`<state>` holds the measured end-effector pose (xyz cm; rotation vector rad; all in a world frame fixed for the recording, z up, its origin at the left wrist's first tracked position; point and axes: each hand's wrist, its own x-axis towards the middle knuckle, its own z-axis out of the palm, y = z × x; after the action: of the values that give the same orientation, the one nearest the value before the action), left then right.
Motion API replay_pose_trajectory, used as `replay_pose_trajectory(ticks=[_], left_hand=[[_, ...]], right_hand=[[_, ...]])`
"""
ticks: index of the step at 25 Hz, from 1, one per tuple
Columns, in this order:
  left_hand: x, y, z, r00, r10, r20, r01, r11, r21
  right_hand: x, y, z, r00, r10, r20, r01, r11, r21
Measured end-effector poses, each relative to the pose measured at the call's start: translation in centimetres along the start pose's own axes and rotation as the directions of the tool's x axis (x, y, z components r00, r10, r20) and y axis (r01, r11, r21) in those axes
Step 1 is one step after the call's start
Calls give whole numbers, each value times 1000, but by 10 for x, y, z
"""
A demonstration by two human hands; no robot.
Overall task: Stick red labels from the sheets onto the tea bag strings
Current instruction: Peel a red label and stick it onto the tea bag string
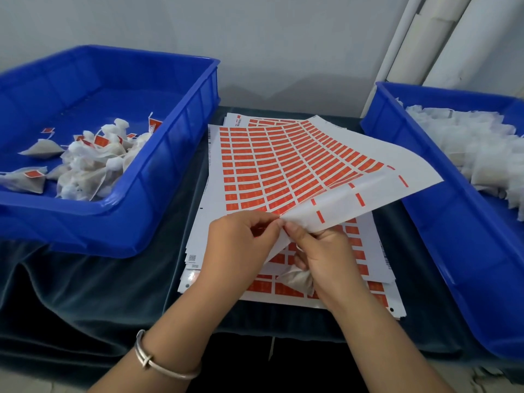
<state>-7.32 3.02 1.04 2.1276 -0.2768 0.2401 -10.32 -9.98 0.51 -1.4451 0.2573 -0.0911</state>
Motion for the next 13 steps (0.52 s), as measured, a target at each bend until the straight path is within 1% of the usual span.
replay_pose_trajectory(ticks=[3,5,10,12,13], left_hand=[[1,2,-3,992,127,22,-129,985,116],[2,1,-4,987,154,44,-159,980,123],[2,-1,1,999,-3,44,2,1000,17],[2,-2,2,998,-33,49,34,999,-6],[2,-2,1,999,-23,44,23,1000,1]], right_hand=[[0,0,0,1000,-13,7,13,1000,19],[0,1,0,1000,2,12,-2,1000,27],[1,3,0,999,32,-1,-32,999,43],[1,3,0,1000,27,-6,-27,999,46],[1,3,-1,1000,25,-7,-25,999,47]])
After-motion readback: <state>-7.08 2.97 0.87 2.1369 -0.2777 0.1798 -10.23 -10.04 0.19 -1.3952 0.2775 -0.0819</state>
